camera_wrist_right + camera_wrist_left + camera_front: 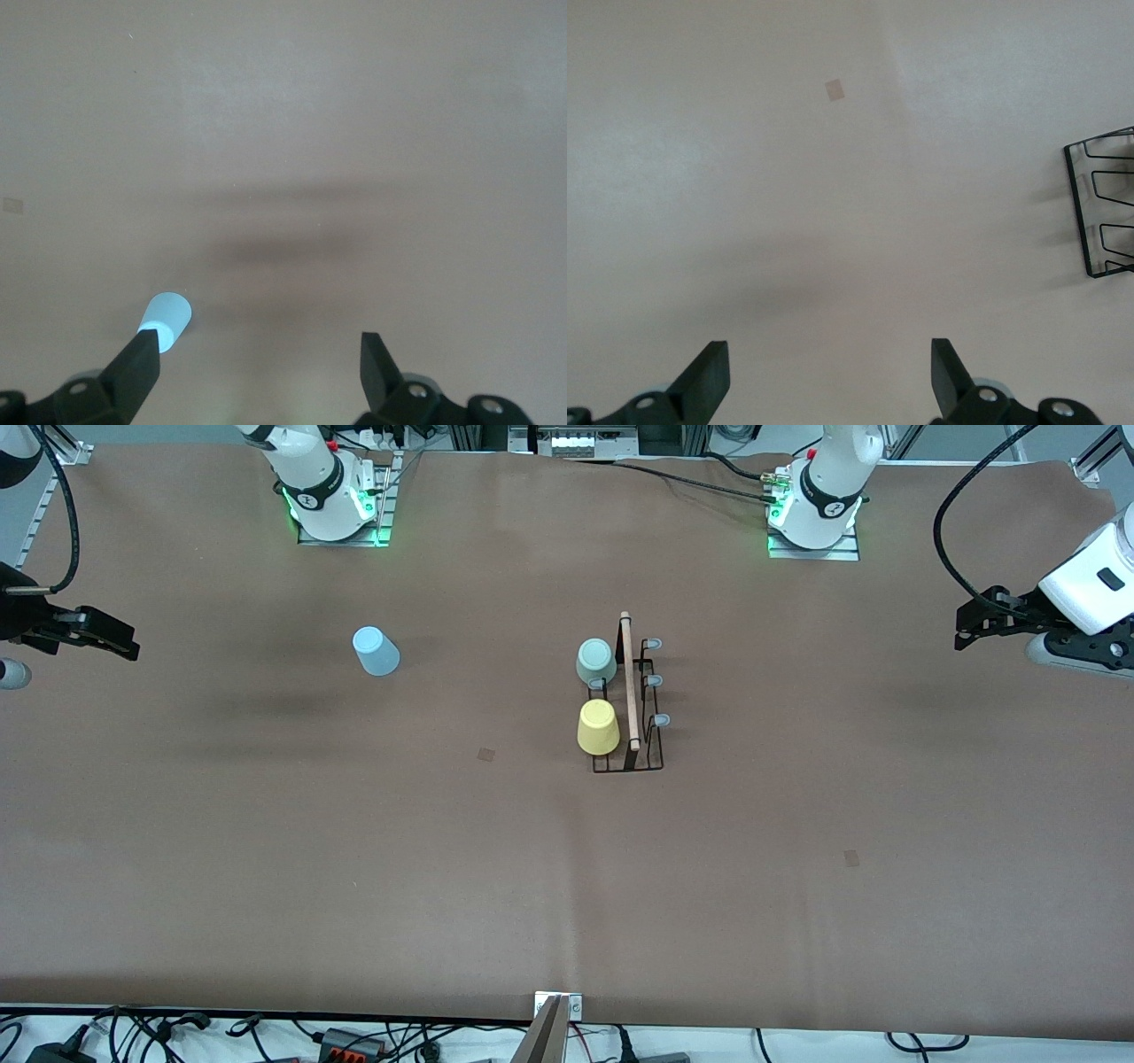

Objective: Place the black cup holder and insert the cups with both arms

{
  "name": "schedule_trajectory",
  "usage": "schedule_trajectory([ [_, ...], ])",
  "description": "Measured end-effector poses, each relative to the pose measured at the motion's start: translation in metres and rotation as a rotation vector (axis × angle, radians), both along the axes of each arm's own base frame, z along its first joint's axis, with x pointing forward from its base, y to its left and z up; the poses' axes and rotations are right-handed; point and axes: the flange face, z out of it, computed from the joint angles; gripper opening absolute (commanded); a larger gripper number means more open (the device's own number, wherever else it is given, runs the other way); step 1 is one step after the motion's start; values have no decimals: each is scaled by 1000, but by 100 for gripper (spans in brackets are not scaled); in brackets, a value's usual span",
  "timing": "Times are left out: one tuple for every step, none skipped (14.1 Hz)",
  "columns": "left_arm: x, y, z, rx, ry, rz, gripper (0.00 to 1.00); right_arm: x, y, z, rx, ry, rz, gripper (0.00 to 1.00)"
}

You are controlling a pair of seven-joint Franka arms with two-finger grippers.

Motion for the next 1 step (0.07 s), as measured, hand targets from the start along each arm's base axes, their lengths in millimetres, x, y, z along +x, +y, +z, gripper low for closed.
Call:
schedule_trajectory([
  [0, 0, 0, 0, 0, 0, 100, 0, 0, 0, 0, -3, 0, 100],
])
